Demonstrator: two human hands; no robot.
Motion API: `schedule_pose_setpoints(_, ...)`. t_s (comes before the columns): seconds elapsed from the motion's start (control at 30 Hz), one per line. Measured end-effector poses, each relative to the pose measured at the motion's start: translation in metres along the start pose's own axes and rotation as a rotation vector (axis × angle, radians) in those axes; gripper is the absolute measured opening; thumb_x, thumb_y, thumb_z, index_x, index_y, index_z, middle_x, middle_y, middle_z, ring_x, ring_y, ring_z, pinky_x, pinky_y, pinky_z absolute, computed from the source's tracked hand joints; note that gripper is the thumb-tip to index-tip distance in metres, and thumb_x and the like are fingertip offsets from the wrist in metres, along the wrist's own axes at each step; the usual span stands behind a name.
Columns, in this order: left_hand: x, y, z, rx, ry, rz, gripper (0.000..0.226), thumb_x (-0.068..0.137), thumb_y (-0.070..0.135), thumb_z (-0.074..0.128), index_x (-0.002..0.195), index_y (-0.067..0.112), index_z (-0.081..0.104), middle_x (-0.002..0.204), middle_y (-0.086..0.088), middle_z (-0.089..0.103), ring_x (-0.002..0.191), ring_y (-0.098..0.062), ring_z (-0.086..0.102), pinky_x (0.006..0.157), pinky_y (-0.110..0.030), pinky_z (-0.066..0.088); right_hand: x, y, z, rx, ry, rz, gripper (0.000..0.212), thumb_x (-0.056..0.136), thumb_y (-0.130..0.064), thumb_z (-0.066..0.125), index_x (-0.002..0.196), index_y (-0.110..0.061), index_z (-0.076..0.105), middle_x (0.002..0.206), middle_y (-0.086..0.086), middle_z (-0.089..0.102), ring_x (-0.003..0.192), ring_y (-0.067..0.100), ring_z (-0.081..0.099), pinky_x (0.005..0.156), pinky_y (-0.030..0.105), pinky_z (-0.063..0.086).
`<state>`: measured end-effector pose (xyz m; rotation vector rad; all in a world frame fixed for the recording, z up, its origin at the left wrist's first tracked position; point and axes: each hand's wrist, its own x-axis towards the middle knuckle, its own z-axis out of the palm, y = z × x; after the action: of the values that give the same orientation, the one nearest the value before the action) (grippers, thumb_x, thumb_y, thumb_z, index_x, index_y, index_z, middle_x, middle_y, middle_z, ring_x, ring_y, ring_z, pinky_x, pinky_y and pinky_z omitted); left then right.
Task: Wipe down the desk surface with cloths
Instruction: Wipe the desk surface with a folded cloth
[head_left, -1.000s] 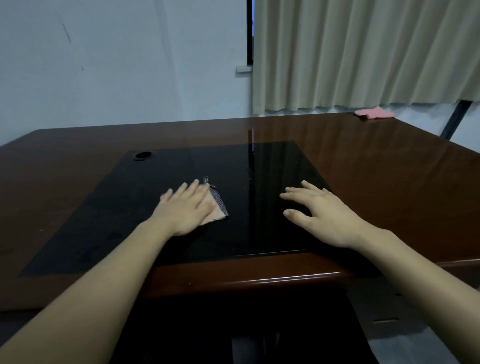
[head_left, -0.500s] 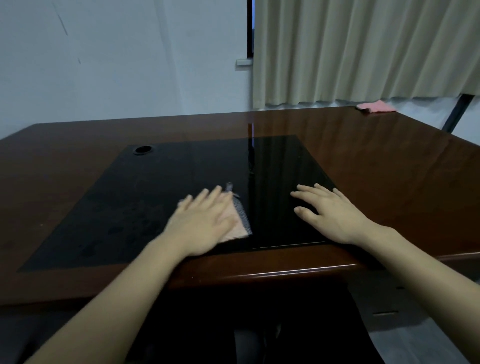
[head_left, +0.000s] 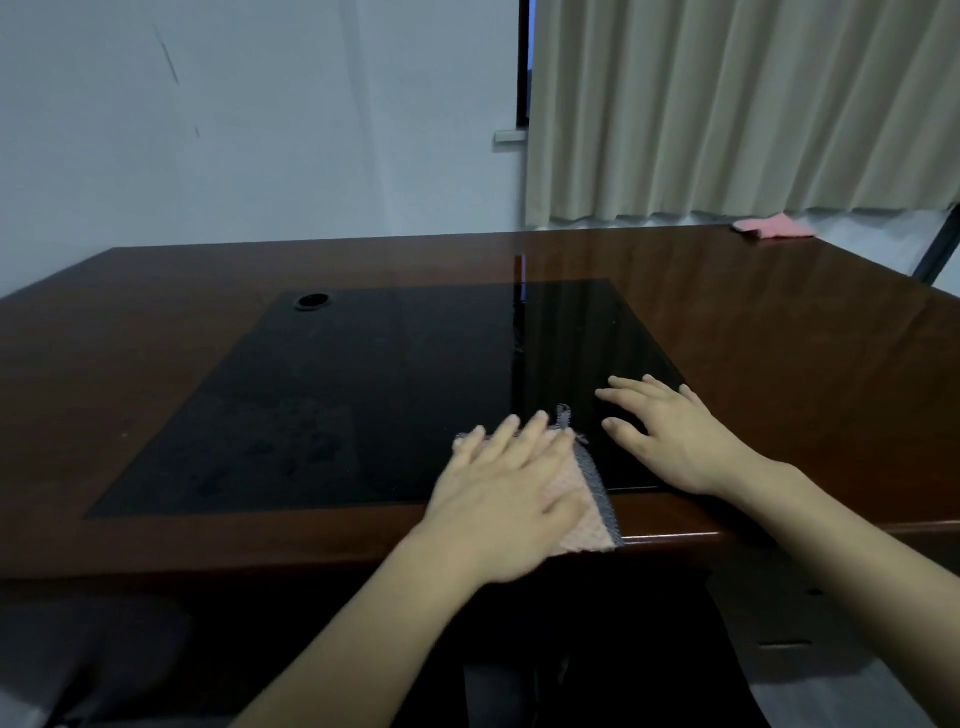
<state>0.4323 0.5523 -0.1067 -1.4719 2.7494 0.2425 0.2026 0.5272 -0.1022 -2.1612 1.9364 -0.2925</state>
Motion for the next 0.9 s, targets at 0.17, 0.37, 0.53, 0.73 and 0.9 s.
schedule_pose_setpoints(0.17, -0.022, -0.094, -0.014, 0.085, -0.025, -0.242, 0.098, 0.071, 0.078, -0.010, 0.160, 0.038, -0.004, 0.168, 0.010, -0.012, 0.156, -0.015, -0.006, 0.124, -0.041, -0.001, 0.000, 0.001, 0.000, 0.009, 0.003, -0.005, 0.051, 0.107, -0.044, 0.038, 0.156, -0.032, 0.035, 0.167, -0.007, 0.023, 0.157, 0.022, 0.010, 0.126, 0.054, 0.005)
schedule_pose_setpoints(0.37, -0.024, -0.154, -0.020, 0.059, -0.003, -0.436, 0.064, 0.104, 0.058, 0.014, 0.161, 0.035, -0.005, 0.169, 0.007, -0.014, 0.156, -0.018, -0.008, 0.124, -0.044, -0.003, 0.003, 0.000, -0.001, -0.019, -0.019, 0.004, 0.052, 0.107, -0.045, 0.038, 0.156, -0.032, 0.034, 0.167, -0.006, 0.023, 0.156, 0.024, 0.011, 0.125, 0.056, 0.009)
schedule_pose_setpoints(0.53, -0.009, -0.104, -0.016, 0.056, 0.002, -0.294, 0.062, 0.106, 0.055, 0.016, 0.161, 0.035, -0.004, 0.169, 0.006, -0.013, 0.156, -0.018, -0.009, 0.124, -0.042, -0.005, 0.009, -0.008, -0.003, -0.052, -0.014, 0.008, 0.050, 0.106, -0.044, 0.041, 0.155, -0.032, 0.038, 0.166, -0.007, 0.026, 0.156, 0.024, 0.012, 0.124, 0.060, 0.009)
schedule_pose_setpoints(0.73, -0.007, -0.057, -0.010, 0.004, -0.038, -0.065, 0.066, 0.103, 0.063, 0.016, 0.160, 0.040, -0.007, 0.166, 0.015, -0.018, 0.153, -0.009, -0.017, 0.125, -0.039, -0.012, 0.020, -0.038, 0.001, -0.072, -0.027, -0.019, 0.051, 0.106, -0.046, 0.043, 0.155, -0.033, 0.037, 0.166, -0.008, 0.025, 0.157, 0.022, 0.011, 0.125, 0.059, 0.010)
schedule_pose_setpoints(0.9, 0.000, -0.131, -0.020, 0.079, -0.046, -0.200, 0.085, 0.084, 0.074, -0.002, 0.160, 0.036, -0.006, 0.169, 0.008, -0.012, 0.156, -0.015, -0.007, 0.124, -0.040, -0.002, 0.026, -0.048, 0.002, -0.066, -0.046, -0.053, 0.053, 0.105, -0.046, 0.044, 0.156, -0.034, 0.035, 0.167, -0.010, 0.022, 0.157, 0.020, 0.008, 0.126, 0.054, 0.011)
